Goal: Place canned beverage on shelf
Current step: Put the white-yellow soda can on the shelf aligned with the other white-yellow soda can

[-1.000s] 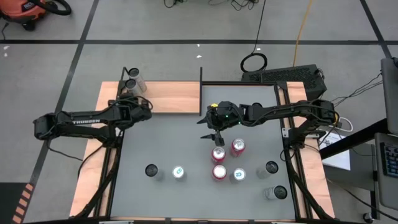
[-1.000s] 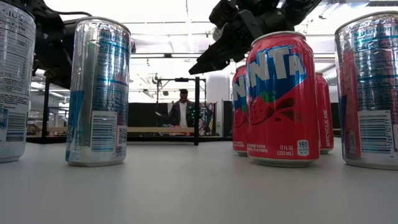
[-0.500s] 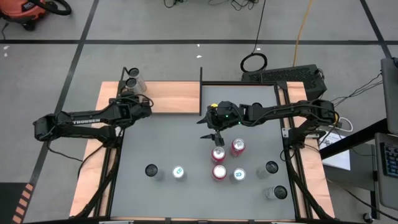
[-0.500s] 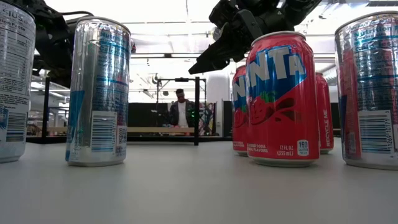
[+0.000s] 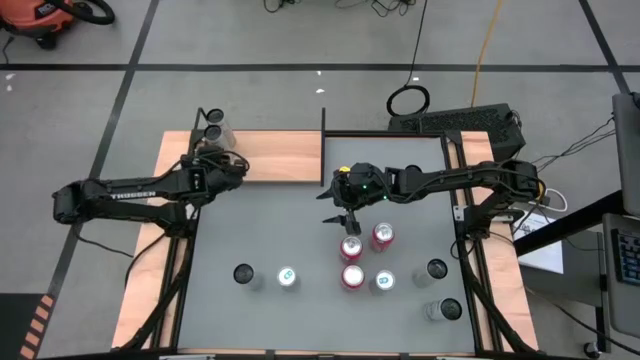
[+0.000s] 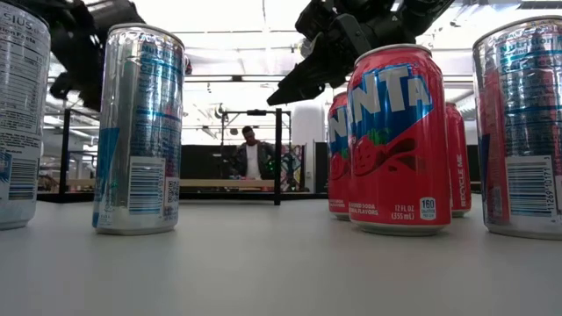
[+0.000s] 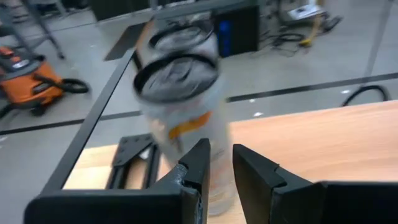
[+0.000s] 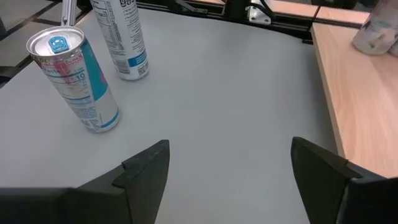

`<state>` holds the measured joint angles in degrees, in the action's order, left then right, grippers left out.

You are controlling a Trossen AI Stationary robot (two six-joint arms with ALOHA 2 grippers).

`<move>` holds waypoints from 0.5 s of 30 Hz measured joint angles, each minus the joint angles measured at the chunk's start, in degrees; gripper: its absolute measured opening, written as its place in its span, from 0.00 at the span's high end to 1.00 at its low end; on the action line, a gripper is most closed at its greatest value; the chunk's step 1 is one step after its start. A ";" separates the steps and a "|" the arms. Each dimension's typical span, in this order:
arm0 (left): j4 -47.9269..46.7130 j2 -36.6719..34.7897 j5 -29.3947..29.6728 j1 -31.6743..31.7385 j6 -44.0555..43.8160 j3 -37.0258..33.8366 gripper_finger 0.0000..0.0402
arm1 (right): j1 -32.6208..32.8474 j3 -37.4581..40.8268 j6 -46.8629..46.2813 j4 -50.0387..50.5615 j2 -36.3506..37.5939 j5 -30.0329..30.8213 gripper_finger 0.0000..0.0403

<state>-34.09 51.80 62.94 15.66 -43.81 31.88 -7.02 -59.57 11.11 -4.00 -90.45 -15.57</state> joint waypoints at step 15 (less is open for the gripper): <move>8.75 -4.98 -1.59 -17.33 17.79 7.93 0.82 | 5.71 0.00 -6.92 -0.33 4.59 6.89 0.33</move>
<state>-25.34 46.82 61.35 -1.67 -26.01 39.81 -1.32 -59.57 4.19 -4.33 -85.87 -8.68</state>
